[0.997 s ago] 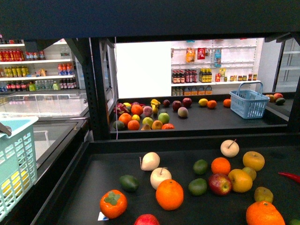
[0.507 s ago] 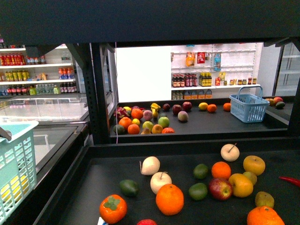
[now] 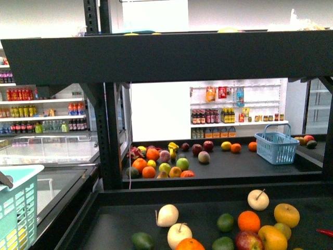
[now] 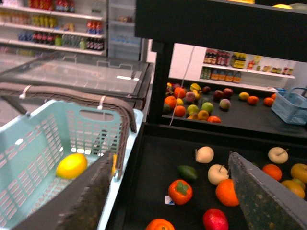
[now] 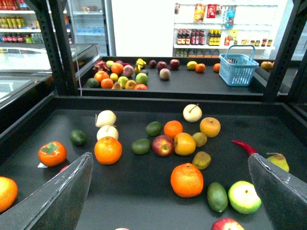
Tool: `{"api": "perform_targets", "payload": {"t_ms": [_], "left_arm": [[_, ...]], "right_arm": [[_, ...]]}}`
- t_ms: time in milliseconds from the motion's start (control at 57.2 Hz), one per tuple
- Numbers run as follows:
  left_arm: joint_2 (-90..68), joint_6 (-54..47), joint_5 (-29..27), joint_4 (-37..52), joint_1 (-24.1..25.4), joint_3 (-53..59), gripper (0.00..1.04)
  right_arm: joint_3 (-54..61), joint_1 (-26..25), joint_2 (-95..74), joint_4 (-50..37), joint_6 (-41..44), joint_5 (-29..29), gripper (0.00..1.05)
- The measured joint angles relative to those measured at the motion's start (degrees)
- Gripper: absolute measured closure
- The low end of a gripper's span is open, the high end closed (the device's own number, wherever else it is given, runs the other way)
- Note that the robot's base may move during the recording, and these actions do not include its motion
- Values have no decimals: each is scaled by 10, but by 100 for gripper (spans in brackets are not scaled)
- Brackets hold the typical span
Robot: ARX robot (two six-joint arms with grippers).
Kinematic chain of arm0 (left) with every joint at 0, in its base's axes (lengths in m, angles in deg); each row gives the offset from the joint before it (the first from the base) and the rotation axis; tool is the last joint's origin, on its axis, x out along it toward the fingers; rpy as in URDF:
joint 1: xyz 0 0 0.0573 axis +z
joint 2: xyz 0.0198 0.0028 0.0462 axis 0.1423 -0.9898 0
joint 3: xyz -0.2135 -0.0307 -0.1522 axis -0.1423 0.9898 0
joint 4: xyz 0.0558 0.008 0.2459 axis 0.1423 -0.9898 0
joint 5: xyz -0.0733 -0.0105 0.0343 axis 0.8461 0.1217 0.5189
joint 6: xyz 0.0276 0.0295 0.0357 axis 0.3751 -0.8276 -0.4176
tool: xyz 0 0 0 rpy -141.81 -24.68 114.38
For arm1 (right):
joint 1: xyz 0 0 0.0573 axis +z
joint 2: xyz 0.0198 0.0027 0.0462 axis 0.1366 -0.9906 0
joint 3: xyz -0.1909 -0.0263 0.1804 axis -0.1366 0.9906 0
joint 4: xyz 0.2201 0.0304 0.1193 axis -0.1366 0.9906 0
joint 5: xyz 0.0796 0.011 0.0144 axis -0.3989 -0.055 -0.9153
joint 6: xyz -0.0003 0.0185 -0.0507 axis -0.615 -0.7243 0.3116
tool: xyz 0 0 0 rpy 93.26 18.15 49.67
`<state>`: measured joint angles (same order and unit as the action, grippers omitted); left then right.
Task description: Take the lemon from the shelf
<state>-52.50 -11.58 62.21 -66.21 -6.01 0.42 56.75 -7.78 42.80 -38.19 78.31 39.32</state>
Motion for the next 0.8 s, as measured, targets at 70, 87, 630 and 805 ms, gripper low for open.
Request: {"api": "perform_targets", "payload": {"t_ms": [70,87,630,805], "left_arm": [[25,-27,-12,17,-16,51,49],[28,-30,-13,19,-17,63,53],[117,-48,-14,69,-20,211,102],[130,-48,-14,73,-20,228,102]], "right_arm": [[0,0,0,0,0,0,7],[0,0,0,0,0,0,7],[0,0,0,0,0,0,7],[0,0,0,0,0,0,7]]}}
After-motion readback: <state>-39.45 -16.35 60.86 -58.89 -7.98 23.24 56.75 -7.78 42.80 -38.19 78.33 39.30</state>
